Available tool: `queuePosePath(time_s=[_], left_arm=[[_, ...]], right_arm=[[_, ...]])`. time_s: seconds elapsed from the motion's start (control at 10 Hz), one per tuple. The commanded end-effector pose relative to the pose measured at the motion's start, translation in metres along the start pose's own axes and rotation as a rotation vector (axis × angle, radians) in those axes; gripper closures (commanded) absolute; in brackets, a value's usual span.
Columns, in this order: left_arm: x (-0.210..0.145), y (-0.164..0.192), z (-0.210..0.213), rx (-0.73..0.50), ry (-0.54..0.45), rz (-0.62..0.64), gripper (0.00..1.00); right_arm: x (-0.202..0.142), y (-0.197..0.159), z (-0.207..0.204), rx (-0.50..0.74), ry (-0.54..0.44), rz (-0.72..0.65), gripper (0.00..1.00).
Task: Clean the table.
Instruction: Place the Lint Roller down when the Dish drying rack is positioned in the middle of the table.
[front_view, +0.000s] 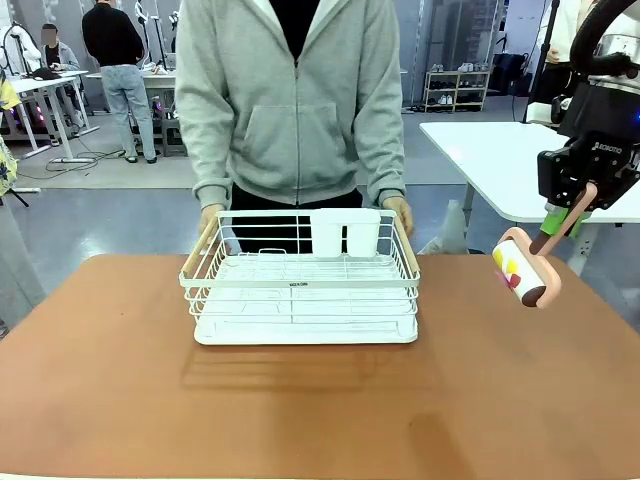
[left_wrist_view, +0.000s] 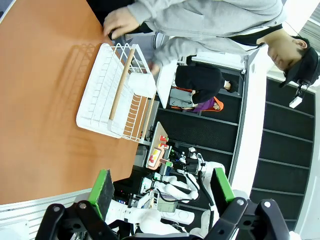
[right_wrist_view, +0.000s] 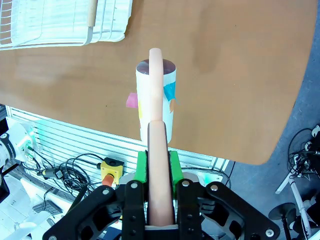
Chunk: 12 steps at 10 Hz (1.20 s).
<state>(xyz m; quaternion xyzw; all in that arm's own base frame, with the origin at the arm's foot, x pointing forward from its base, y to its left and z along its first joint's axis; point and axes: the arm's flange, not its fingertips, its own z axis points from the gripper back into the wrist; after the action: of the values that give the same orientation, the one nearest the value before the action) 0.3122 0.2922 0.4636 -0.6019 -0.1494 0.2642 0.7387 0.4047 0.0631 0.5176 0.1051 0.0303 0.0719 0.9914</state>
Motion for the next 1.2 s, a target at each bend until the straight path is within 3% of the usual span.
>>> queuePosePath(time_s=[0.0,1.1], left_arm=[[-0.0011,-0.0010,0.0025,-0.003,-0.001,-0.003,0.00],[-0.0011,-0.0010,0.0025,-0.003,-0.001,-0.003,0.00]], right_arm=[[-0.0010,0.0027,0.0013,-0.017,0.004,-0.021,0.78],[-0.0010,0.0027,0.0013,-0.017,0.004,-0.021,0.78]])
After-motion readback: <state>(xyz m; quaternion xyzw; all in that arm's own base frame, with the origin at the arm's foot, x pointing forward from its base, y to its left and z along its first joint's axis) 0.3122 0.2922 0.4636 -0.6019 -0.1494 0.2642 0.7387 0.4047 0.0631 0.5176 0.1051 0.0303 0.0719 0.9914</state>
